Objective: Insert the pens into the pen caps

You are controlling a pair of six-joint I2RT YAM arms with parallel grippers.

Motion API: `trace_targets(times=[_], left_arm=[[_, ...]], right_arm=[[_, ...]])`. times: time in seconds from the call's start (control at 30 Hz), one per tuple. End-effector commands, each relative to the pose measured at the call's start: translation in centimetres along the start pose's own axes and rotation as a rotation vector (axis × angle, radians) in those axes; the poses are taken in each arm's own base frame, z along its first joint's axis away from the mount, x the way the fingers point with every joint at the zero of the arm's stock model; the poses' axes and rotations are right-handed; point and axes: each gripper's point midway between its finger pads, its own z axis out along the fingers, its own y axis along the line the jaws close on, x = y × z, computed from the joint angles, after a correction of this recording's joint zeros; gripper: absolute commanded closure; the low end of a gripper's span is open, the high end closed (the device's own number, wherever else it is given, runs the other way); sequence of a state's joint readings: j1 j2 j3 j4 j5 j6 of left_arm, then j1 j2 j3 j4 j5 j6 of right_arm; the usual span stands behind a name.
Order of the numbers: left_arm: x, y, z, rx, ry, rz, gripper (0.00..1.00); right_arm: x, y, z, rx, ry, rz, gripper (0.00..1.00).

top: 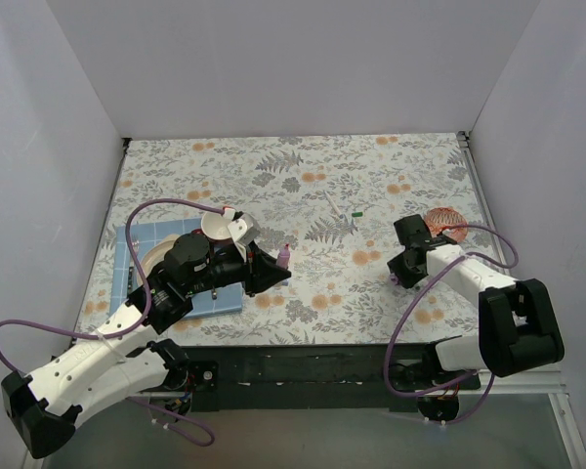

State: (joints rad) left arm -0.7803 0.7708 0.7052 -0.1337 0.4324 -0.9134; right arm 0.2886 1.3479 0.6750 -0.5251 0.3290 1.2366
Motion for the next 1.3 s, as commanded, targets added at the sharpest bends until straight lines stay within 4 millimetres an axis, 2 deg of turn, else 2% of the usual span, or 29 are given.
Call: trace_targets(times=[0.0, 0.13, 0.2, 0.3, 0.33, 0.37, 0.43, 0.53, 0.57, 0.63, 0.7, 0.73, 0.77, 0.8, 0.83, 0.9, 0.97, 1.03, 1.07, 1.27], left_arm=[[-1.2, -0.2, -0.4, -0.002, -0.042, 0.036, 1.00], [-1.2, -0.2, -0.4, -0.006, -0.044, 0.036, 1.00], [-1.0, 0.0, -0.3, -0.014, -0.040, 0.033, 1.00], [-1.1, 0.1, 0.0, -0.009, -0.037, 0.022, 1.00], [-0.8, 0.3, 0.4, -0.015, -0.025, 0.011, 1.00], [-1.1, 0.4, 0.7, -0.016, -0.025, -0.001, 1.00], [-0.4, 0.6, 1.8, -0.002, 0.020, -0.019, 1.00], [-1.7, 0.2, 2.7, 0.023, 0.027, -0.030, 1.00], [-1.6, 0.4, 3.3, 0.023, 0.042, -0.040, 1.00], [-2.7, 0.3, 3.9, 0.033, 0.036, -0.031, 1.00], [-2.5, 0.7, 4.7, 0.035, 0.045, -0.035, 1.00], [-1.9, 0.6, 4.9, 0.051, 0.056, -0.046, 1.00], [-1.8, 0.4, 5.2, 0.075, 0.045, -0.057, 1.00], [-1.2, -0.1, 5.2, 0.098, 0.060, -0.103, 1.00], [-0.5, -1.0, 5.2, 0.159, 0.072, -0.128, 1.00], [-0.7, -2.1, 5.0, 0.220, 0.067, -0.158, 1.00], [-0.9, -3.2, 4.7, 0.269, 0.061, -0.213, 1.00], [-1.2, -3.8, 4.3, 0.291, 0.039, -0.261, 1.00], [-2.0, -4.3, 4.1, 0.320, 0.003, -0.251, 1.00], [-3.9, -6.1, 4.7, 0.453, -0.031, -0.259, 1.00]], right_arm=[[-0.4, -0.7, 1.3, 0.037, -0.033, -0.033, 0.59], [-0.4, -0.5, 1.8, 0.007, -0.041, -0.100, 0.66], [-0.2, -0.1, 2.1, -0.026, -0.036, -0.130, 0.73], [0.0, 0.8, 1.8, -0.109, -0.031, -0.252, 0.91], [-0.3, 2.2, 1.5, -0.181, -0.049, -0.283, 0.97], [-0.2, 2.9, 0.8, -0.246, -0.046, -0.377, 0.99], [-0.4, 4.5, -0.3, -0.351, -0.071, -0.439, 0.99], [-0.6, 6.2, -3.0, -0.500, -0.106, -0.536, 0.99], [-0.7, 7.4, -4.7, -0.588, -0.126, -0.552, 0.99], [-1.0, 8.4, -6.6, -0.665, -0.159, -0.592, 0.99], [-1.0, 10.0, -9.8, -0.804, -0.183, -0.624, 0.99], [-0.3, 10.7, -11.4, -0.887, -0.160, -0.642, 0.99], [-0.6, 12.1, -14.3, -1.012, -0.208, -0.642, 0.99], [-0.2, 12.6, -16.2, -1.104, -0.196, -0.630, 0.99], [1.3, 12.7, -18.0, -1.212, -0.141, -0.649, 0.99], [1.3, 13.2, -23.1, -1.427, -0.207, -0.637, 0.99], [1.4, 12.7, -26.3, -1.534, -0.225, -0.616, 0.99], [1.1, 12.4, -28.3, -1.597, -0.260, -0.605, 0.99], [1.0, 12.1, -29.6, -1.633, -0.283, -0.607, 0.99], [1.4, 11.1, -33.3, -1.774, -0.285, -0.611, 0.99]])
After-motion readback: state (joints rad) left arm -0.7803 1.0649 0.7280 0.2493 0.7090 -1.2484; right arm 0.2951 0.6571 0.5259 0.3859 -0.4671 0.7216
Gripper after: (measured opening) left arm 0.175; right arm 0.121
